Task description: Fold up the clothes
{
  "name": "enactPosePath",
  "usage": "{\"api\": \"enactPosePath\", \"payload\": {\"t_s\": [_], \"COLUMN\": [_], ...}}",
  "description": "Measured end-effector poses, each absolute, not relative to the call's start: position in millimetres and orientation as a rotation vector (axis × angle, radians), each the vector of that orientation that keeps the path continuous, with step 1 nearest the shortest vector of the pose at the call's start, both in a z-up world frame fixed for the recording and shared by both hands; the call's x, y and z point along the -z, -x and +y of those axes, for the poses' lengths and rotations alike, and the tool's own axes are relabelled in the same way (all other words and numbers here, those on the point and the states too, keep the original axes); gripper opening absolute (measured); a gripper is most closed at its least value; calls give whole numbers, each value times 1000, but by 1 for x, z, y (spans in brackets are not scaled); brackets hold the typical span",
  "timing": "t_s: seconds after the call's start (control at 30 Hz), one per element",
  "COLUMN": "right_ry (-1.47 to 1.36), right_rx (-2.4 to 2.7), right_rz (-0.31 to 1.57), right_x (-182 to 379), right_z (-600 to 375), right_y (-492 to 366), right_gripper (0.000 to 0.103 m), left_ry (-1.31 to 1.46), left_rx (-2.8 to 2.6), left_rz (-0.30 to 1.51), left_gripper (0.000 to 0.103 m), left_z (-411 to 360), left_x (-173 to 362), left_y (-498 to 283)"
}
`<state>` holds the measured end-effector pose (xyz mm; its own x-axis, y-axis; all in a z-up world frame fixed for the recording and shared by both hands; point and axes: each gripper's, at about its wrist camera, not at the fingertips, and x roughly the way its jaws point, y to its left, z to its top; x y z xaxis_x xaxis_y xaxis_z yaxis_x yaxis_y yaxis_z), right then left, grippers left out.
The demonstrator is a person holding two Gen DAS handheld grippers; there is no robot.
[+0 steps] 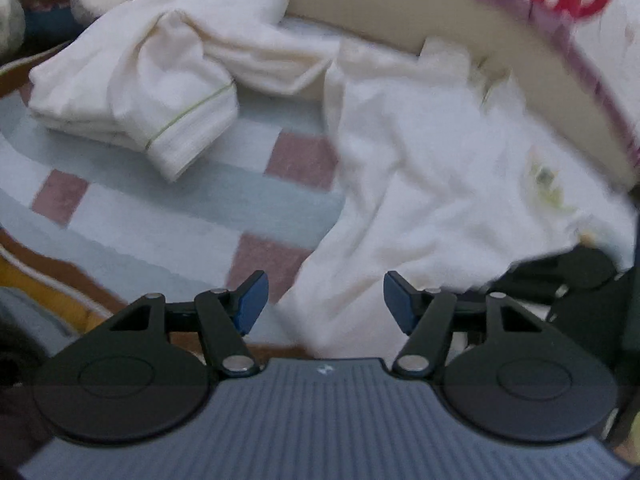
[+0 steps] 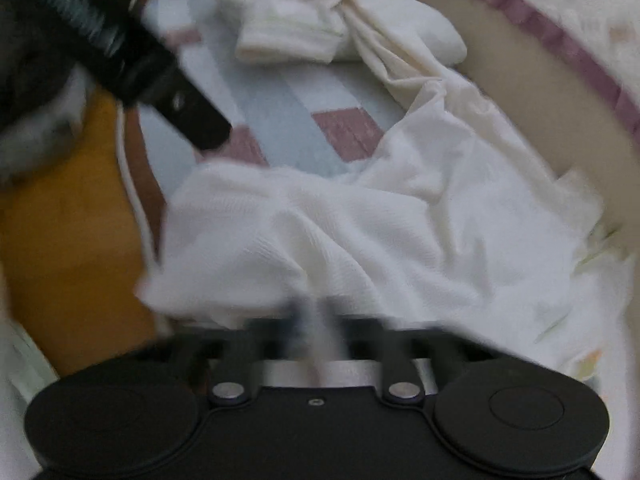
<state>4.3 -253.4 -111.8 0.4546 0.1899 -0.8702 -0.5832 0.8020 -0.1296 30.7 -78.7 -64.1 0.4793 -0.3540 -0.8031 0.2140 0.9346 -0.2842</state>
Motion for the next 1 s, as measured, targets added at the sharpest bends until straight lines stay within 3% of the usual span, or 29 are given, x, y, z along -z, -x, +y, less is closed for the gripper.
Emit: {"api": "enactPosePath", "payload": {"t_s": [0.2,0.3,0.57,1.0], "right_ry": [67,22,-36,-116], "right_rx": [-449,-356,-156,-44], "right_rz": [896,882,889,950], "right_x": [51,46,72,114], "right_z": [-309,-339,-411,-430], "right_y": [-13,-13,-21,-42], "right_gripper": [2,2,2,2], "left_ry": [137,77,-31,-211], "left_rx": [362,394,462,584], "left_rz": [929,955,1005,965], "left_gripper": [64,64,65,67], "left_z": [-80,-90,-132,-224], "left_x": [51,59,85,129], "left_y": [-25,-14,-4,-8]}}
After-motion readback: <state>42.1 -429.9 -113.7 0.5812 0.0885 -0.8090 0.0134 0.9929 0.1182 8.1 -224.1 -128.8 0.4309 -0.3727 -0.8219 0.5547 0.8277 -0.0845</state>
